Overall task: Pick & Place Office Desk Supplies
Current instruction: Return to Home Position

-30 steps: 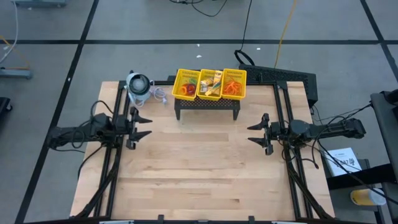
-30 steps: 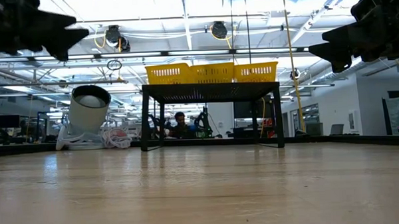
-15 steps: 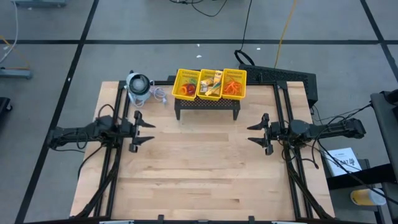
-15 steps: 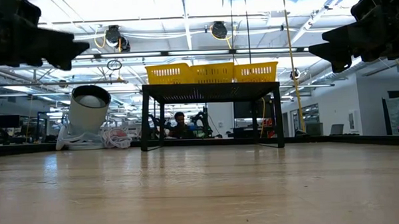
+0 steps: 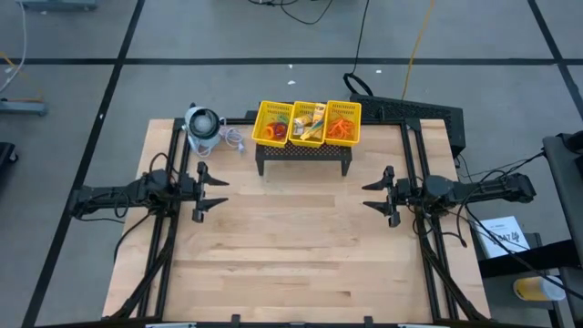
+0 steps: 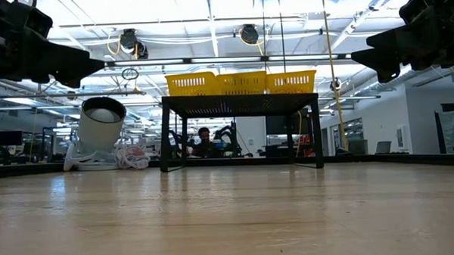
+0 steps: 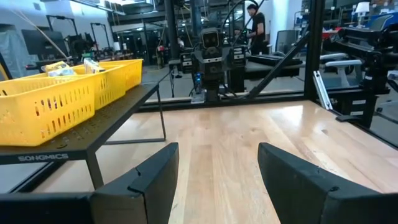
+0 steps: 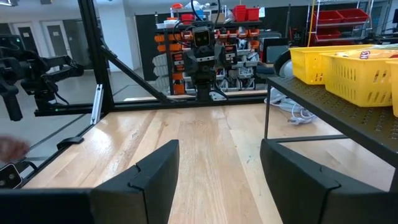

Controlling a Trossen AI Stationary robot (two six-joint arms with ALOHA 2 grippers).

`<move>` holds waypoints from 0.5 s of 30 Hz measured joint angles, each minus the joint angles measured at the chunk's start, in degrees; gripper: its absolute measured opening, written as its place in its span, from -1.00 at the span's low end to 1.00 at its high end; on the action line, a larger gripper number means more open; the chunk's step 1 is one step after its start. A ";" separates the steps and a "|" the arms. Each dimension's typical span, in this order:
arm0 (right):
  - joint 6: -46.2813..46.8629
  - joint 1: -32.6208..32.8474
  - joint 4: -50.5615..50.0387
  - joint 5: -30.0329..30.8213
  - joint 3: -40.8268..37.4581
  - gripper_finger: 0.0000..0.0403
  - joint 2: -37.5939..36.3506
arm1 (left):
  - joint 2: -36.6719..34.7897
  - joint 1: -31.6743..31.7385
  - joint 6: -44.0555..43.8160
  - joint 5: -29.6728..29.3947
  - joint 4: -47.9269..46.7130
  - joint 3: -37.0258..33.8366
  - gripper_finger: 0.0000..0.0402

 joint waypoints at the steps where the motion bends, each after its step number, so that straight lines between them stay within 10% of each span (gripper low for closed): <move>1: 0.00 -0.01 0.00 -0.01 0.00 0.07 0.00 | 0.02 0.00 -0.12 0.00 0.00 0.00 0.14; 15: 0.00 -0.02 0.00 0.00 -0.02 0.07 0.00 | 0.02 0.00 -0.26 -0.02 0.00 0.00 0.14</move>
